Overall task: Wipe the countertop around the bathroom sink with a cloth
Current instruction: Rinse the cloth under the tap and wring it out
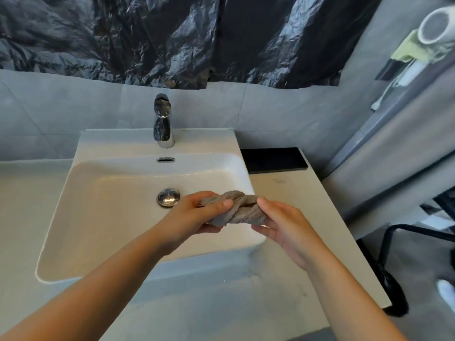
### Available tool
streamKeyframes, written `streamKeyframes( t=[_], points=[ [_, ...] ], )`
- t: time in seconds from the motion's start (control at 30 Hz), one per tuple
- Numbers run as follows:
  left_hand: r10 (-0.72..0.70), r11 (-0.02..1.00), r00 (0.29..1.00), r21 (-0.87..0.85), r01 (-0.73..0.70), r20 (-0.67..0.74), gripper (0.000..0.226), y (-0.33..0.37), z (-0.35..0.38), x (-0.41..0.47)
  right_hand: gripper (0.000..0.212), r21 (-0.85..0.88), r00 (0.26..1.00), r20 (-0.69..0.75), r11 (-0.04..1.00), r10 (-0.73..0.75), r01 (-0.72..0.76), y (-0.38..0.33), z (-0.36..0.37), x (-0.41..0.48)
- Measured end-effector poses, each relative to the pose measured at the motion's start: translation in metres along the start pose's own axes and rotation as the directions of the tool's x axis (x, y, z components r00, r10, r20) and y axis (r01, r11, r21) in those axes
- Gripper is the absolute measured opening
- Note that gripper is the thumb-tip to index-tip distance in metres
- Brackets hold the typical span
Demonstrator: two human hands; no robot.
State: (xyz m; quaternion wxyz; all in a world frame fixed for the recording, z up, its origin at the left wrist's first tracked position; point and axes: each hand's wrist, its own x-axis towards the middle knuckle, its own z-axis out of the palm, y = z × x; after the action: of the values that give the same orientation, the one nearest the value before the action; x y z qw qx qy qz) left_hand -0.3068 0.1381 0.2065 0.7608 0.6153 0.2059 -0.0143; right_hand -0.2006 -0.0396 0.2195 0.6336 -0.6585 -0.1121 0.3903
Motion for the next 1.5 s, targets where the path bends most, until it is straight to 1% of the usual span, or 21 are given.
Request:
streamKeyframes(
  t=[0.07, 0.1, 0.2, 0.3, 0.37, 0.4, 0.43, 0.5, 0.57, 0.63, 0.7, 0.77, 0.83, 0.9, 0.97, 1.03, 1.1, 1.2, 1.3, 1.4, 1.5],
  points=[
    [-0.003, 1.000, 1.000, 0.003, 0.003, 0.022, 0.045, 0.002, 0.007, 0.000, 0.020, 0.068, 0.996, -0.026, 0.994, -0.080, 0.082, 0.000, -0.006, -0.009],
    [-0.028, 0.999, 0.999, -0.026, 0.029, 0.040, 0.046, 0.004, 0.010, 0.000, 0.021, 0.105, 0.993, -0.034, 0.987, -0.115, 0.118, -0.001, -0.010, -0.012],
    [-0.150, 0.979, 0.981, -0.117, 0.165, 0.125, 0.047, 0.008, 0.021, 0.002, 0.036, 0.151, 0.977, -0.037, 0.965, -0.211, 0.214, -0.004, -0.025, -0.014],
    [-0.187, 0.972, 0.979, -0.131, 0.196, 0.081, 0.048, 0.008, 0.034, 0.014, 0.050, 0.218, 0.972, 0.024, 0.950, -0.233, 0.223, -0.011, -0.043, -0.013],
    [-0.139, 0.980, 0.990, -0.143, 0.138, 0.002, 0.040, 0.009, 0.047, 0.028, 0.067, 0.283, 0.986, 0.058, 0.950, -0.154, 0.132, -0.014, -0.055, -0.008],
    [-0.104, 0.987, 0.994, -0.128, 0.099, -0.032, 0.038, 0.009, 0.054, 0.036, 0.071, 0.317, 0.996, 0.043, 0.947, -0.077, 0.060, -0.016, -0.062, -0.004],
    [-0.070, 0.993, 0.996, -0.103, 0.063, -0.058, 0.038, 0.009, 0.063, 0.045, 0.068, 0.344, 1.000, 0.020, 0.939, 0.020, -0.026, -0.016, -0.071, 0.003],
    [-0.010, 0.999, 0.996, -0.048, 0.005, -0.090, 0.035, 0.010, 0.082, 0.065, 0.051, 0.362, 0.980, 0.011, 0.912, 0.201, -0.191, -0.017, -0.093, 0.018],
    [0.025, 1.000, 0.991, 0.021, -0.022, -0.131, 0.032, 0.011, 0.102, 0.087, 0.036, 0.361, 0.963, 0.048, 0.894, 0.266, -0.265, -0.020, -0.121, 0.035],
    [0.034, 0.996, 0.976, 0.094, -0.014, -0.215, 0.033, 0.009, 0.120, 0.112, 0.027, 0.339, 0.973, 0.061, 0.912, 0.222, -0.229, -0.025, -0.152, 0.052],
    [0.017, 0.988, 0.967, 0.152, 0.022, -0.253, 0.043, 0.008, 0.135, 0.137, 0.022, 0.295, 0.992, 0.045, 0.947, 0.119, -0.127, -0.030, -0.184, 0.071],
    [-0.019, 0.978, 0.975, 0.198, 0.064, -0.220, 0.057, 0.010, 0.152, 0.162, 0.025, 0.251, 0.999, 0.021, 0.967, 0.040, -0.044, -0.034, -0.213, 0.091],
    [-0.070, 0.972, 0.981, 0.208, 0.108, -0.181, 0.062, 0.010, 0.167, 0.188, 0.027, 0.247, 1.000, -0.009, 0.969, 0.007, -0.004, -0.037, -0.236, 0.111],
    [-0.100, 0.979, 0.977, 0.159, 0.131, -0.188, 0.052, 0.005, 0.180, 0.214, 0.028, 0.251, 1.000, -0.022, 0.968, -0.010, 0.015, -0.039, -0.254, 0.131],
    [-0.102, 0.978, 0.959, 0.150, 0.146, -0.265, 0.044, -0.001, 0.190, 0.243, 0.029, 0.227, 1.000, -0.008, 0.973, -0.029, 0.030, -0.041, -0.269, 0.152],
    [-0.051, 0.961, 0.933, 0.237, 0.143, -0.356, 0.040, -0.005, 0.196, 0.269, 0.029, 0.162, 0.999, 0.001, 0.986, -0.046, 0.045, -0.040, -0.282, 0.175],
    [0.042, 0.927, 0.902, 0.354, 0.125, -0.430, 0.041, -0.008, 0.196, 0.293, 0.022, 0.058, 0.999, -0.013, 0.998, -0.036, 0.037, -0.039, -0.294, 0.198],
    [0.116, 0.903, 0.873, 0.416, 0.106, -0.474, 0.033, -0.010, 0.191, 0.328, 0.015, -0.046, 0.998, -0.057, 0.998, 0.030, -0.033, -0.031, -0.311, 0.239],
    [0.019, 0.914, 0.878, 0.364, 0.178, -0.479, 0.032, -0.011, 0.188, 0.365, 0.011, -0.082, 0.990, -0.097, 0.991, 0.101, -0.109, -0.016, -0.322, 0.280],
    [-0.141, 0.901, 0.876, 0.308, 0.307, -0.462, 0.042, -0.014, 0.182, 0.400, 0.008, 0.057, 0.980, -0.127, 0.987, 0.153, -0.147, -0.001, -0.329, 0.315],
    [-0.217, 0.912, 0.851, 0.212, 0.352, -0.478, 0.041, -0.025, 0.173, 0.432, 0.004, -0.129, 0.972, -0.229, 0.989, 0.044, -0.075, 0.017, -0.341, 0.353]
  ],
)
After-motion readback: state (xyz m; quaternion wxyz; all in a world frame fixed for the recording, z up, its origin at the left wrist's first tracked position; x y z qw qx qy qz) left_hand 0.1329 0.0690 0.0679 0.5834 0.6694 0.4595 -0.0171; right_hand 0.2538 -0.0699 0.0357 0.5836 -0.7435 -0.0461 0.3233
